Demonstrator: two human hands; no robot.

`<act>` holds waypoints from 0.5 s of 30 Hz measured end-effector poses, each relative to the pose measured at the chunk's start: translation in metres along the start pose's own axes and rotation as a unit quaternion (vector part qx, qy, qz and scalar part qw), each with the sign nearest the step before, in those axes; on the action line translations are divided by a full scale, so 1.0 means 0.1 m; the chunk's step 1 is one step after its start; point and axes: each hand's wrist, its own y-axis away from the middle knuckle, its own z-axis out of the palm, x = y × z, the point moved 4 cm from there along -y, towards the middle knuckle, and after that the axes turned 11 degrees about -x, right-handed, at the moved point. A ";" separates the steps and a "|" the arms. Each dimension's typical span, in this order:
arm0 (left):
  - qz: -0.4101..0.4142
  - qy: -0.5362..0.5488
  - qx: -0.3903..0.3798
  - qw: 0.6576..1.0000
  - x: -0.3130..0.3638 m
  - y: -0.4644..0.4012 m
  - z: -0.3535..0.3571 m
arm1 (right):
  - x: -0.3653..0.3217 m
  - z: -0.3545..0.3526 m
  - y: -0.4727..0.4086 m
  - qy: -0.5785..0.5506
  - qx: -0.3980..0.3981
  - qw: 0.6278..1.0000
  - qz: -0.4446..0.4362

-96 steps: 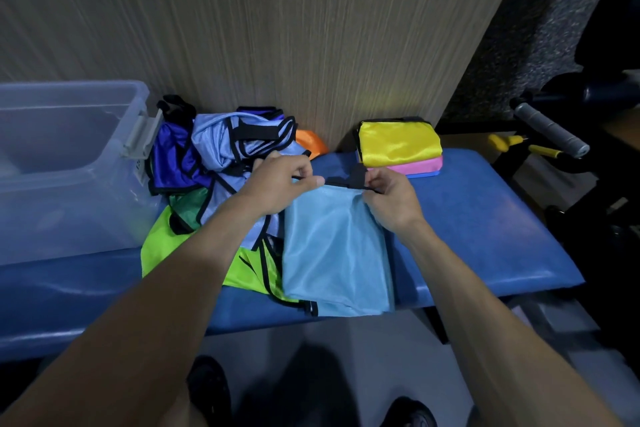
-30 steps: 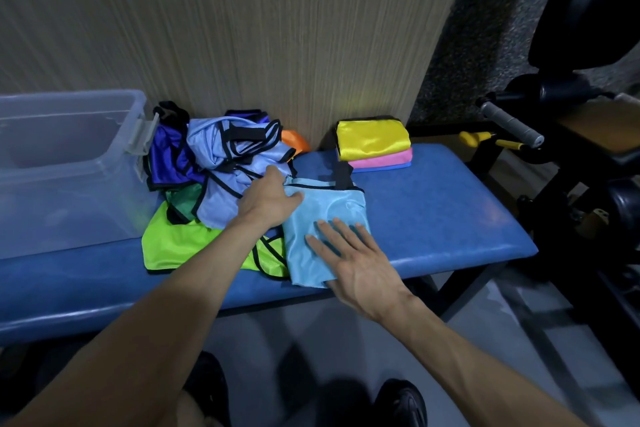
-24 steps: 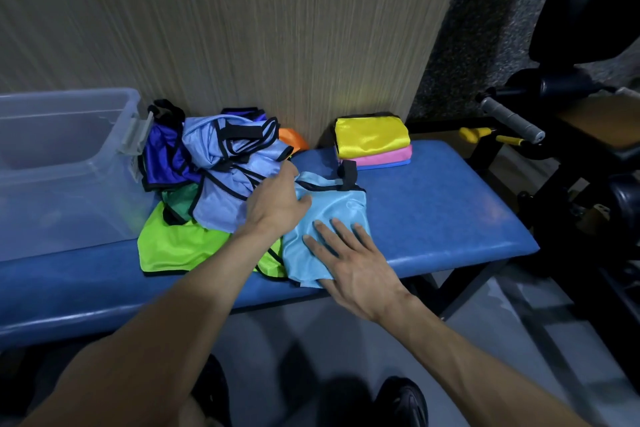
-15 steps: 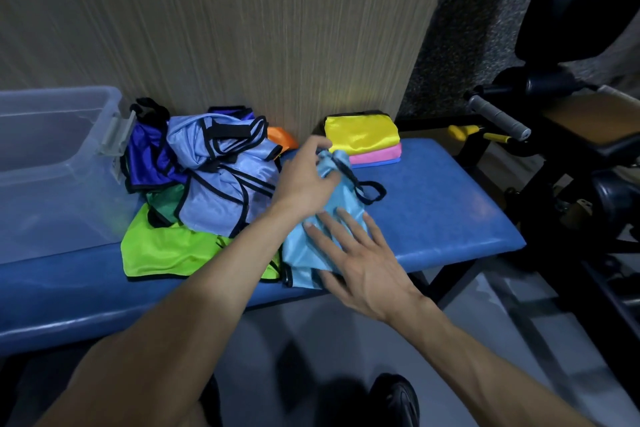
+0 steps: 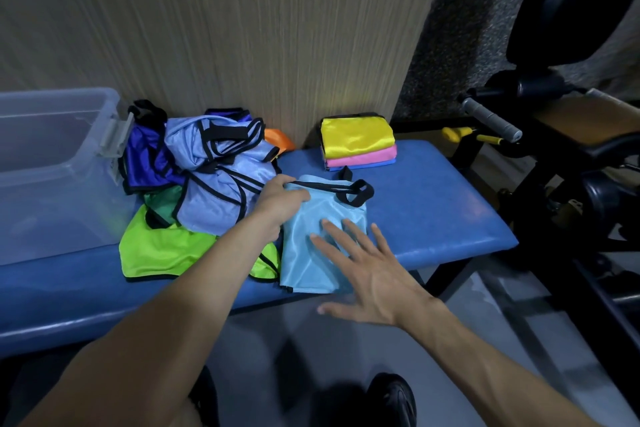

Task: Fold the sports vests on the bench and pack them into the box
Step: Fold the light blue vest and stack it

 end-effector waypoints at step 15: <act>0.242 -0.569 0.053 0.784 0.15 0.01 0.07 | 0.10 0.03 0.01 -0.053 0.039 0.998 -0.001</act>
